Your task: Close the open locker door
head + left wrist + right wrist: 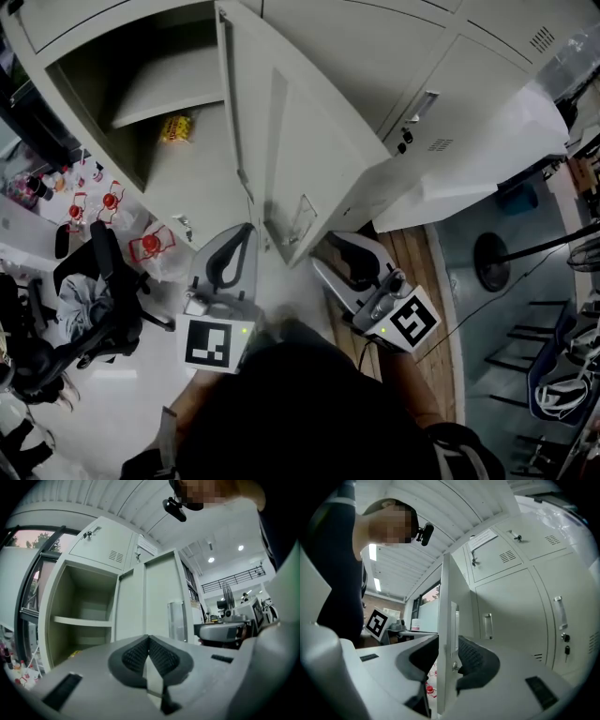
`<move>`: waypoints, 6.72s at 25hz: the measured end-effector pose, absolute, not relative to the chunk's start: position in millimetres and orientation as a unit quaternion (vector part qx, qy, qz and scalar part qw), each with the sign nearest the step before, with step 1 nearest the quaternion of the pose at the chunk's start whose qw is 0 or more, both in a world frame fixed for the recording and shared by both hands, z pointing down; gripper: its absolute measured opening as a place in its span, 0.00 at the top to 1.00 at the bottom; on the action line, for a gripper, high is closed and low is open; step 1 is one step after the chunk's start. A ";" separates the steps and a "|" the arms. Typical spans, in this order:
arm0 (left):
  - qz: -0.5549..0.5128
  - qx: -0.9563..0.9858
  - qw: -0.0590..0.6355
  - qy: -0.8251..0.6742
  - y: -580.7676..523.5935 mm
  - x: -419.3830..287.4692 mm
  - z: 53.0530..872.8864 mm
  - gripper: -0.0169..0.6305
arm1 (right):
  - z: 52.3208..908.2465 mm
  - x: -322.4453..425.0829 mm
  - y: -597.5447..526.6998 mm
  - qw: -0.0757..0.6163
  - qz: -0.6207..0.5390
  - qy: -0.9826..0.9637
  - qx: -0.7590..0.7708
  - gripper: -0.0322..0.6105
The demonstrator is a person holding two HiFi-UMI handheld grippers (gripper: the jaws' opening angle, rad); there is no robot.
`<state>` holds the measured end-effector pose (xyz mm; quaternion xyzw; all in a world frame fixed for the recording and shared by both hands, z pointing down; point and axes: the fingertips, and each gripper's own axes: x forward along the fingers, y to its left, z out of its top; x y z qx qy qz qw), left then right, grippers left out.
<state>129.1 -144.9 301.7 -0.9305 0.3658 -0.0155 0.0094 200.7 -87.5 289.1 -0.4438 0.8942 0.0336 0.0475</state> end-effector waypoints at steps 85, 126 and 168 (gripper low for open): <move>-0.015 -0.730 0.023 0.683 -87.9 5.3 305.1 0.97 | 295.7 63.2 -118.2 0.023 0.028 0.992 -0.119 0.77; 0.007 -0.819 0.020 0.574 -231.3 -102.6 292.8 0.97 | 291.6 -53.0 -220.3 0.011 0.026 0.972 -0.234 0.84; 0.008 -0.902 0.008 0.433 -286.8 -104.3 319.7 0.97 | 289.4 -76.5 -286.5 0.021 0.038 0.928 -0.370 0.85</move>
